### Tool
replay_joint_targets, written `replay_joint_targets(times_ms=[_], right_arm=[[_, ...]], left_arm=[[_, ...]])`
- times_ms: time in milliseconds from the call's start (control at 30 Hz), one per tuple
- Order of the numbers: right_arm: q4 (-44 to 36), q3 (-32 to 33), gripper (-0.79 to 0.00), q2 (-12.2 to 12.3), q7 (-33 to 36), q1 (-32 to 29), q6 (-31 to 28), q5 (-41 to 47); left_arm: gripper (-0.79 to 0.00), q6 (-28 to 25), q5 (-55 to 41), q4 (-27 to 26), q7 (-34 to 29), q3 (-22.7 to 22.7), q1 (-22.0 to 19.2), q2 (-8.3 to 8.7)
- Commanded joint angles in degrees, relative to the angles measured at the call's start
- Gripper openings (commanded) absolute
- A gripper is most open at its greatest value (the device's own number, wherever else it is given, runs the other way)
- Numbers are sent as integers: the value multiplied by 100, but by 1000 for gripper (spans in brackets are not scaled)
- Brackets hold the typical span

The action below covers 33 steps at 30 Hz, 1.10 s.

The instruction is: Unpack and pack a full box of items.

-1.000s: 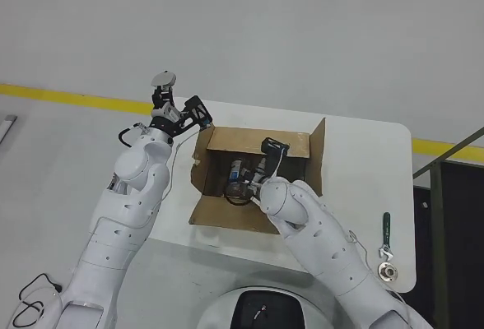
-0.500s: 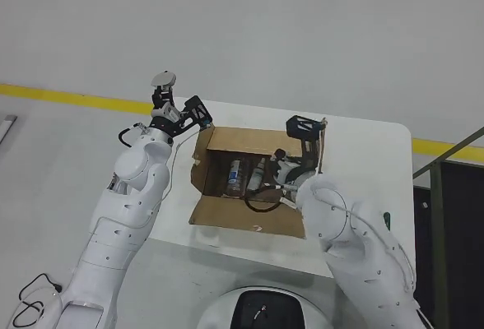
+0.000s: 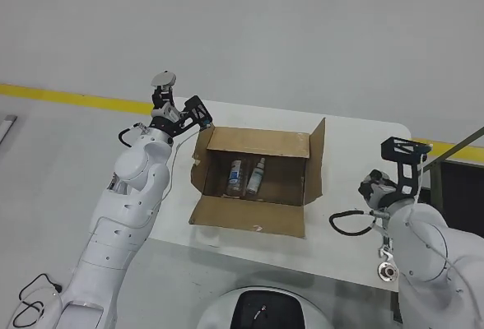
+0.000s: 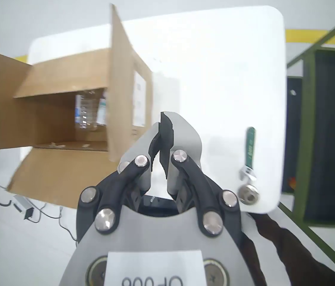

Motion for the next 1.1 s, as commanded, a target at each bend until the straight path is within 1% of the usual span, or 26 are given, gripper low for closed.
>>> replay_joint_targets(times_ms=[0, 367, 467, 567, 633, 667, 733, 800, 900, 967, 1067], right_arm=[[-23, 56, -785, -6, 67, -65, -61, -43], [-3, 60, -785, -5, 21, -84, -76, -49], [303, 309, -785, 2, -224, -380, -48, -79], [657, 692, -785, 40, -242, -618, -361, -253], [882, 925, -785, 73, -263, -707, -675, -385], [1031, 993, -785, 88, -182, -739, -878, -394], [1233, 1175, -785, 114, -216, -705, -1077, -445], [1549, 1188, -785, 141, -115, -675, -1478, -468], [2021, 1113, -785, 184, -280, -601, -1953, -838], [2266, 986, -785, 196, -534, -579, -2146, -987], [2266, 986, -785, 196, -534, -579, -2146, -987]], left_arm=[[0, 0, 0, 0, 0, 0, 0, 0], [0, 0, 0, 0, 0, 0, 0, 0], [0, 0, 0, 0, 0, 0, 0, 0], [0, 0, 0, 0, 0, 0, 0, 0], [0, 0, 0, 0, 0, 0, 0, 0], [0, 0, 0, 0, 0, 0, 0, 0], [0, 0, 0, 0, 0, 0, 0, 0], [0, 0, 0, 0, 0, 0, 0, 0], [0, 0, 0, 0, 0, 0, 0, 0], [0, 0, 0, 0, 0, 0, 0, 0], [0, 0, 0, 0, 0, 0, 0, 0]])
